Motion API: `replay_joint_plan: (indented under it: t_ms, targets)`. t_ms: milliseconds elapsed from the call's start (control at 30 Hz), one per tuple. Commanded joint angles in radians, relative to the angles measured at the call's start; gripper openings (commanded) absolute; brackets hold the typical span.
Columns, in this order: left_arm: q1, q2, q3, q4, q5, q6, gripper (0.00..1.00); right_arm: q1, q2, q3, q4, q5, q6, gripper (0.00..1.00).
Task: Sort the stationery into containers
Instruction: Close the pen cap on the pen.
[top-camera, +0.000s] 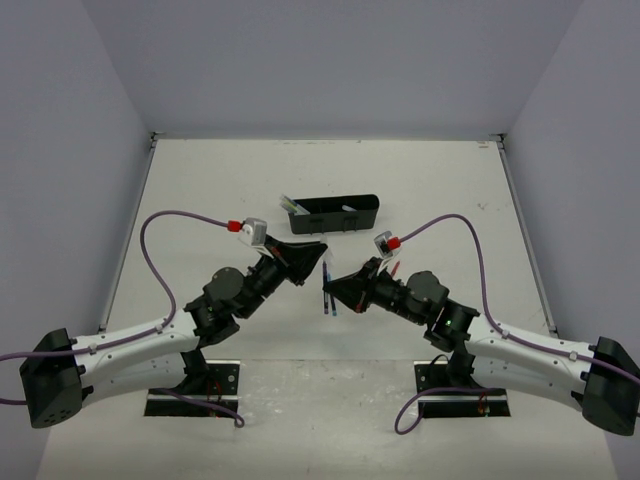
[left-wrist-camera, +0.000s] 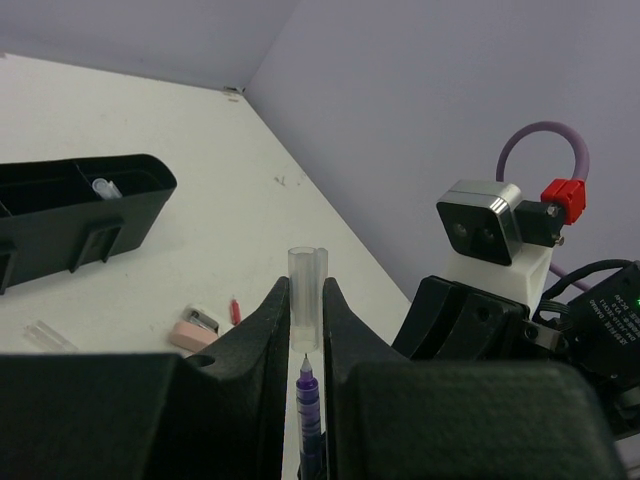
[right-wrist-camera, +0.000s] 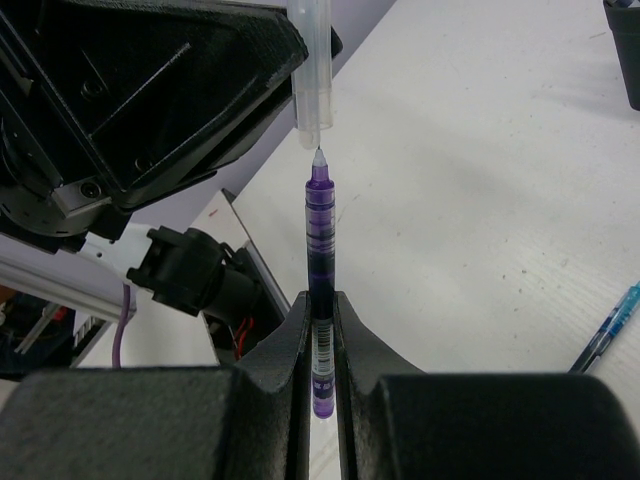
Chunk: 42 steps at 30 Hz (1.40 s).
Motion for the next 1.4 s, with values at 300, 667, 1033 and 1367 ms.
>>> replay_joint_plan:
  t_ms: [300,667,1033,1367]
  targets:
    - [-0.003,0.006,-0.022,0.061,-0.001,0.000,0.00,0.007,-0.017,0.063,0.008,0.027,-0.018,0.00]
    - [-0.003,-0.021,-0.059,0.064,0.012,-0.077,0.00,0.007,0.000,0.075,0.006,0.077,-0.013,0.00]
    - [-0.003,-0.038,-0.102,0.096,0.013,-0.126,0.00,0.007,0.020,0.144,-0.002,0.102,-0.038,0.00]
    - [-0.003,-0.037,-0.049,-0.044,0.018,-0.176,0.00,0.004,0.028,0.198,0.081,0.146,-0.285,0.00]
